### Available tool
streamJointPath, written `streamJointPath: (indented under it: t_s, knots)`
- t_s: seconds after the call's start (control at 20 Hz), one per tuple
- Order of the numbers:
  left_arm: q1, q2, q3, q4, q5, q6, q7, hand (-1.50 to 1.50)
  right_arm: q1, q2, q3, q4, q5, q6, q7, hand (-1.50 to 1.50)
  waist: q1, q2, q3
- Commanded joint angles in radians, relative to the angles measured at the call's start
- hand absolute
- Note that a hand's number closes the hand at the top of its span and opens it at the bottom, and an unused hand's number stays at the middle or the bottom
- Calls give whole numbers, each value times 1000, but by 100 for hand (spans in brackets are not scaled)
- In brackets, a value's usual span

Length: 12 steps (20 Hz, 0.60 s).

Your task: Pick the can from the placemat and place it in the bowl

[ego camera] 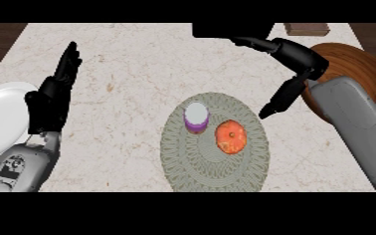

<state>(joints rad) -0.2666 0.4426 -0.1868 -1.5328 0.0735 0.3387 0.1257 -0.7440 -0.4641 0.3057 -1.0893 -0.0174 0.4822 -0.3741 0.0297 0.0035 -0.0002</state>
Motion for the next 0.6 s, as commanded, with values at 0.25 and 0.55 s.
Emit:
streamJointPath:
  t_s: [0.25, 0.55]
  knots:
    - [22, -3, 46, -9, 0, -27, -5, 0, -148, 111, 140, 21, 167, 86, 146, -150, -16, -3, 0]
    - [58, -20, 39, -82, -49, -13, 63, 0, -139, 144, 158, -56, 190, 205, 219, -150, -23, -5, 0]
